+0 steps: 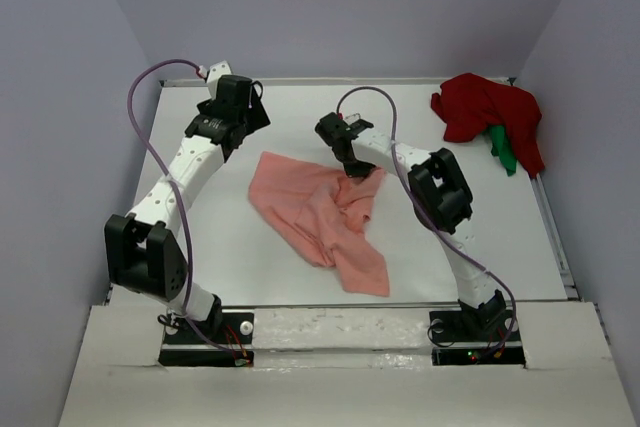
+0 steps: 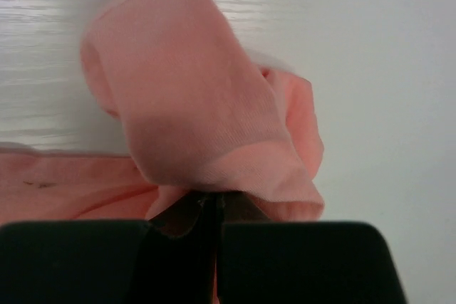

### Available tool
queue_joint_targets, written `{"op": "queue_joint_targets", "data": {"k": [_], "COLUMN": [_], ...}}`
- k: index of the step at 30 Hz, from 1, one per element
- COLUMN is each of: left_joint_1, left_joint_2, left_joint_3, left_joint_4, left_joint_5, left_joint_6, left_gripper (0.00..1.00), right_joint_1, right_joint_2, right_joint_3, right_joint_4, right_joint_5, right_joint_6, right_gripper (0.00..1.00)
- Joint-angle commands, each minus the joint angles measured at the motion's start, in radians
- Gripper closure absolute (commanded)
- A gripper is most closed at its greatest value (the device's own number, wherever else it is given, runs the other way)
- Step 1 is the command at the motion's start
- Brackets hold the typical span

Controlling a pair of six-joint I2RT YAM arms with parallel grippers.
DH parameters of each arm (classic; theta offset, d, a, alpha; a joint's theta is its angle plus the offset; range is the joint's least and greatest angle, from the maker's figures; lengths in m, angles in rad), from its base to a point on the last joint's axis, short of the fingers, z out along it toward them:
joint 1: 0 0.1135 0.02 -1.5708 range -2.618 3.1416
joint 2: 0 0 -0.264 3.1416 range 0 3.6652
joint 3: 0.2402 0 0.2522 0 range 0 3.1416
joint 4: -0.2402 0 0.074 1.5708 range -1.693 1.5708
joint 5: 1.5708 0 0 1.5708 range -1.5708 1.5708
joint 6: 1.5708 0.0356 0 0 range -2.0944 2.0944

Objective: Fold and stack the t-shirts

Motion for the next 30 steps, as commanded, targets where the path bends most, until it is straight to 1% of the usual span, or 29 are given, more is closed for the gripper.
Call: {"op": "queue_joint_targets", "data": {"k": [1, 4, 5, 8, 10, 13, 14, 15, 17, 18, 21, 23, 24, 25, 27, 28, 29, 30], "left_joint_1": [0.005, 0.004, 0.004, 0.002, -0.001, -0.003, -0.004, -0.003, -0.012, -0.018, -0.059, -0.087, -0.092, -0.095, -0.113, -0.121, -0.125, -0.13], "left_joint_2": [-0.058, -0.045, -0.039, -0.024, -0.021, -0.033, -0.035, -0.035, -0.029, -0.015, 0.024, 0.06, 0.073, 0.089, 0.126, 0.137, 0.16, 0.166], "left_joint_3": [-0.028, -0.061, -0.066, -0.071, -0.068, -0.069, -0.071, -0.075, -0.083, -0.086, -0.081, -0.086, -0.088, -0.085, -0.086, -0.089, -0.086, -0.088], "left_joint_4": [0.025, 0.037, 0.042, 0.045, 0.046, 0.051, 0.054, 0.059, 0.068, 0.077, 0.082, 0.091, 0.091, 0.08, 0.082, 0.088, 0.086, 0.089], "left_joint_5": [0.008, 0.021, 0.022, 0.028, 0.028, 0.025, 0.025, 0.028, 0.039, 0.066, 0.108, 0.145, 0.16, 0.187, 0.182, 0.182, 0.183, 0.185], "left_joint_6": [0.019, 0.014, 0.011, 0.01, 0.008, 0.01, 0.01, 0.008, 0.006, 0.016, 0.031, 0.031, 0.028, 0.019, 0.011, 0.008, 0.005, -0.001], "left_gripper": [0.12, 0.12, 0.13, 0.13, 0.12, 0.12, 0.12, 0.12, 0.13, 0.13, 0.16, 0.17, 0.2, 0.31, 0.39, 0.54, 0.64, 0.71], "right_joint_1": [0.002, 0.002, 0.002, 0.002, 0.002, 0.002, 0.014, 0.014, 0.014, 0.014, 0.014, 0.014, 0.014, 0.014, 0.014, 0.014, 0.014, 0.014], "right_joint_2": [-0.038, -0.063, -0.07, -0.099, -0.11, -0.126, -0.147, -0.158, -0.182, -0.185, -0.172, -0.161, -0.159, -0.162, -0.173, -0.176, -0.181, -0.188], "right_joint_3": [-0.087, -0.15, -0.188, -0.231, -0.242, -0.224, -0.224, -0.218, -0.175, -0.155, -0.042, 0.033, 0.088, 0.115, 0.185, 0.21, 0.238, 0.28], "right_joint_4": [-0.086, -0.066, -0.052, -0.02, -0.021, -0.026, 0.013, 0.024, 0.044, 0.051, 0.043, -0.004, -0.011, -0.026, -0.037, -0.049, -0.057, -0.057], "right_joint_5": [0.229, 0.244, 0.232, 0.215, 0.227, 0.23, 0.221, 0.2, 0.171, 0.134, 0.108, 0.112, 0.08, 0.08, 0.059, 0.056, 0.052, 0.04], "right_joint_6": [0.127, 0.166, 0.166, 0.179, 0.193, 0.155, 0.118, 0.094, 0.043, 0.019, -0.063, -0.072, -0.089, -0.095, -0.104, -0.113, -0.114, -0.127], "right_gripper": [1.0, 1.0, 1.0, 1.0, 1.0, 1.0, 0.97, 0.92, 0.69, 0.62, 0.53, 0.53, 0.54, 0.58, 0.68, 0.77, 0.84, 0.89]}}
